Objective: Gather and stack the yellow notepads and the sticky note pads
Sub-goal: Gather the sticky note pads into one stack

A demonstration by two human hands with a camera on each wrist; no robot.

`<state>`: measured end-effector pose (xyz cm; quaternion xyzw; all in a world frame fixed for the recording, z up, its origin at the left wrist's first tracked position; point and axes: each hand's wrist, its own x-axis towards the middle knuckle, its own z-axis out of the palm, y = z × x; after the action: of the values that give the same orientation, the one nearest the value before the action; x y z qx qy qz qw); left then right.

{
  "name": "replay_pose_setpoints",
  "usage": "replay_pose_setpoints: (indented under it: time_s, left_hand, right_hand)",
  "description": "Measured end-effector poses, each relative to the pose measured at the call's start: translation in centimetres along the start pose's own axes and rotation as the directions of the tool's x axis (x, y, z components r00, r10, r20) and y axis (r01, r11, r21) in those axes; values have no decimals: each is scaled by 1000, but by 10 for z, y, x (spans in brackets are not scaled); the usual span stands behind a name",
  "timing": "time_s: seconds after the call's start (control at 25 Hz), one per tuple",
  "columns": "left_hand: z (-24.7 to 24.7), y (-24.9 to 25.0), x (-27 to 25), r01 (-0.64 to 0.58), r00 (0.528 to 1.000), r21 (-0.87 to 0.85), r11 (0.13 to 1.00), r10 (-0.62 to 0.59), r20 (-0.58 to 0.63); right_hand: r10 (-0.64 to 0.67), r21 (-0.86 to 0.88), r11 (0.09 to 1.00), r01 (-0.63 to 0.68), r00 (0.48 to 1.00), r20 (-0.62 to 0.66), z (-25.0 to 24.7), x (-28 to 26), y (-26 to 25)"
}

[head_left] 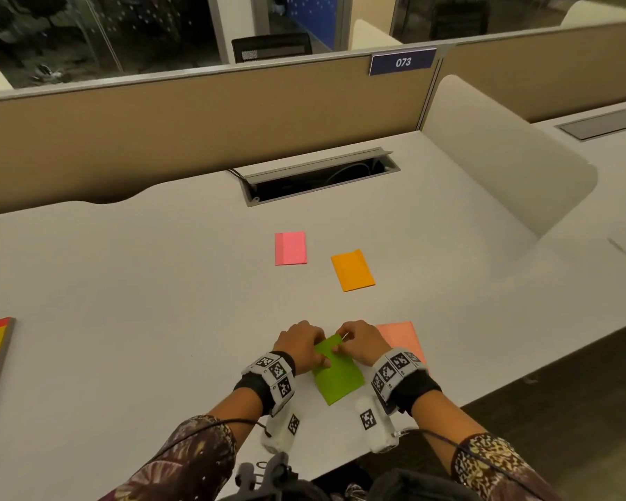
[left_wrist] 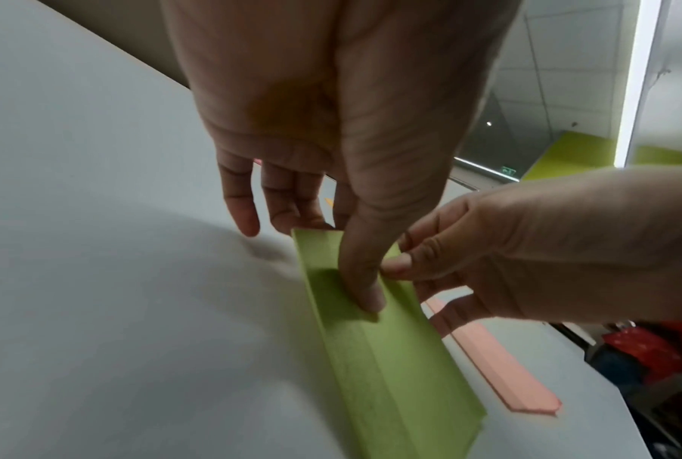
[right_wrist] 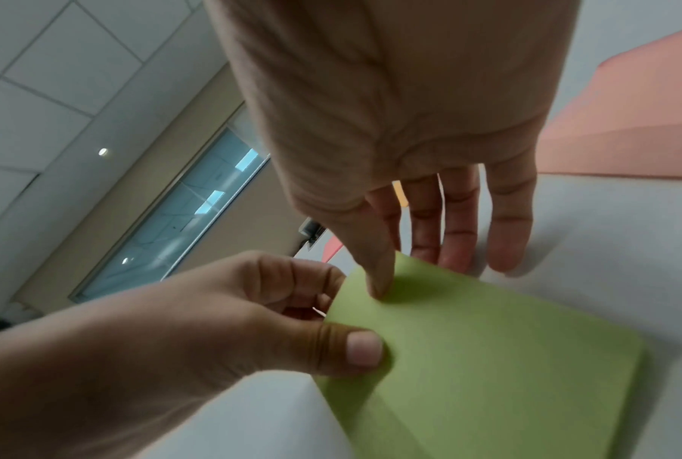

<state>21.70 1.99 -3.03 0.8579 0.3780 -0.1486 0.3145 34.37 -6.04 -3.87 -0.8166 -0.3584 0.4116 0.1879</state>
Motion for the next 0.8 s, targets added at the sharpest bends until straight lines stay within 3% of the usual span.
replay_pose_setpoints:
  time_s: [0.08,0.16,0.28,0.36,0.44,0.52,0.64,0.72,0.8]
  left_hand:
    - [-3,-2,1,12,998,-202,979,-24,-55]
    - [-5,-5,4,30,988,-422,906,-92,-127]
    - [-8,-1,4,49,978,-756,653,-186,-97]
    - [-11,6,3,46,978,-851,523,-196,-68]
    - [-13,12,2,32,979,-874,484,-189,-69]
    - [-14,11,5,25,974,-889,456,-210,-81]
    - [-13,3,9,18,962,-905,425,-253,-100]
    - [-12,-1,12,24,959,-914,404,-268,-93]
    - [-9,-1,15,39,958,-919,392,-277,-77]
  right_hand:
    - [5,169,986,-2,1000,-17,-6,-4,2]
    - [34,396,918,-18,999,-33,-13,-5,4]
    - [38,633,774,-8,999,-34,-26,-12,4]
    - [37,694,720,-2,999,-36,-33,-13,3]
    - [64,700,714,0,996,-65,-39,-10,6]
    - [87,624,781,39,982,-170,-48,-9,14]
    - [105,253,967,-6,919,-381,-63,-7,41]
    - [167,38,985,-165,911,-376,-70,-9,56]
    - [271,-90,947,-310,915,-298,-73,-12,62]
